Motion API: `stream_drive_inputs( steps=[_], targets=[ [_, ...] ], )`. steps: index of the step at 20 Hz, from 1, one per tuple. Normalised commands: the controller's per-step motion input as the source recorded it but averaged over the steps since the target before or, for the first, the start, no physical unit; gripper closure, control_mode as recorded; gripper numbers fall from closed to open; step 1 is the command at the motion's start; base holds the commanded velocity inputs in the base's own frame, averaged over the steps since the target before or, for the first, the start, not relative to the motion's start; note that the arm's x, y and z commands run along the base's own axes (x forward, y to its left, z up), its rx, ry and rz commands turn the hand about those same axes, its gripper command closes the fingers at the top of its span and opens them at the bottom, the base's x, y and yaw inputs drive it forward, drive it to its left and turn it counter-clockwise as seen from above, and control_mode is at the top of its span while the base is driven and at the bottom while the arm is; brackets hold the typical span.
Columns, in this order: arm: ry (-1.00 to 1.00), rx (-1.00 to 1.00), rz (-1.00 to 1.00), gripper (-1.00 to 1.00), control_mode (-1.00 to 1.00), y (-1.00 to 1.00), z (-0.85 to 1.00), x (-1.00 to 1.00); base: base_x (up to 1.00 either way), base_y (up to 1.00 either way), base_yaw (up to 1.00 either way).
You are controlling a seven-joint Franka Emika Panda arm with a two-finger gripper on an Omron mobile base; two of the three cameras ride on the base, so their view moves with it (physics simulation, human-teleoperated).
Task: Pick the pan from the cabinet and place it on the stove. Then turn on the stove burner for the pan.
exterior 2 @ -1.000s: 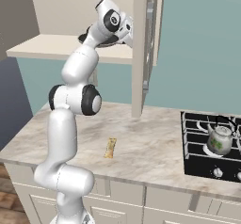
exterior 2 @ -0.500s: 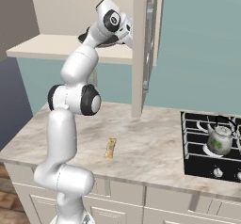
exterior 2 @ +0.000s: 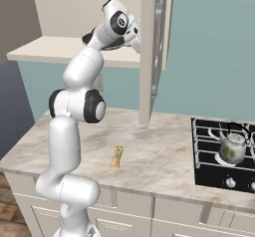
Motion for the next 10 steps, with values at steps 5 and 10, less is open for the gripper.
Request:
stream_drive_inputs(
  steps=[5,10],
  targets=[
    [-0.16,0.05,0.0,1.0,-1.0,0.08,-0.04,0.0,0.0,0.0,0.0],
    [-0.23,0.01,0.0,1.0,-1.0,0.13,-0.02,0.0,0.0,0.0,0.0]
  ],
)
